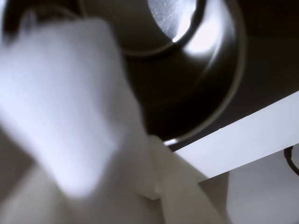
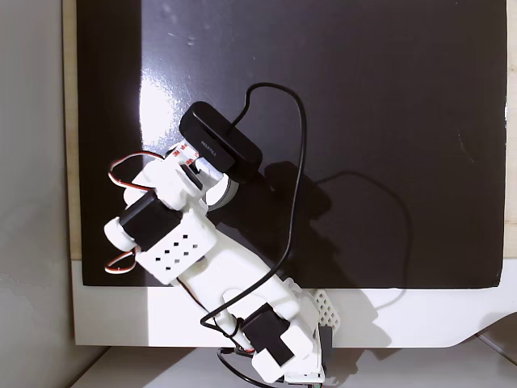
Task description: Grasp a gauze and put it in the cup.
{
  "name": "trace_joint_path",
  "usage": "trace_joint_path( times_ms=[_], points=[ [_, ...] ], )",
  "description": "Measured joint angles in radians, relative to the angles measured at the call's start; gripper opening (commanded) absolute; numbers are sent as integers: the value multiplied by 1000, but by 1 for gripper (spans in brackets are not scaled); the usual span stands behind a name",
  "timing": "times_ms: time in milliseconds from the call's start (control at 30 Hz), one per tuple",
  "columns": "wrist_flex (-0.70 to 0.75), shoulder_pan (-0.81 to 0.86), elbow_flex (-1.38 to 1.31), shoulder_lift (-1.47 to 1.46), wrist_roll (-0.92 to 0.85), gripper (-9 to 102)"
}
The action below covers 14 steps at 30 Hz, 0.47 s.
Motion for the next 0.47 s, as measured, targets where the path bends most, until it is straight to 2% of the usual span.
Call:
trace_joint_path(
  times_ms=[467],
  points=[
    [0, 2, 3, 0, 0, 34]
  ],
)
